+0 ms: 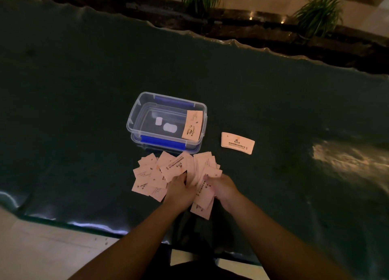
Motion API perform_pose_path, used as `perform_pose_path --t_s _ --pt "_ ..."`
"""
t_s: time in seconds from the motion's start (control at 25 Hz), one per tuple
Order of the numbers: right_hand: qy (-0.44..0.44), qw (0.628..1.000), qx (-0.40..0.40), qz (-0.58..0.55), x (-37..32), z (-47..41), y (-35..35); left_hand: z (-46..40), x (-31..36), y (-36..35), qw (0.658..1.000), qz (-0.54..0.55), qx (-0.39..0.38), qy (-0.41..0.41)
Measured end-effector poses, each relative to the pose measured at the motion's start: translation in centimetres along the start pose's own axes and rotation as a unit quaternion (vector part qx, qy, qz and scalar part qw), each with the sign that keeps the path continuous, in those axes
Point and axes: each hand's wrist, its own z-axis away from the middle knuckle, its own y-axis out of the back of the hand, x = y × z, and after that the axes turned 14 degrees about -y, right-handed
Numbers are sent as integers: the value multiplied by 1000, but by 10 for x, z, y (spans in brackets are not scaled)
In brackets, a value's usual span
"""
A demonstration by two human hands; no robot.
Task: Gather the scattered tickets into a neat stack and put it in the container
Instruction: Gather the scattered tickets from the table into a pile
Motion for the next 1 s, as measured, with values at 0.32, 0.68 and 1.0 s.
perform_pose_path --t_s 0.32,0.68,1.0 --pt "1 1000 -14 -2 -4 7 -14 -3 10 1 993 105 -34 35" --pt "-45 998 -23 -37 -3 13 -12 -3 13 12 992 59 -100 47" --pt "-65 969 -130 -201 -10 28 -21 -7 -8 38 977 -178 -1 -114"
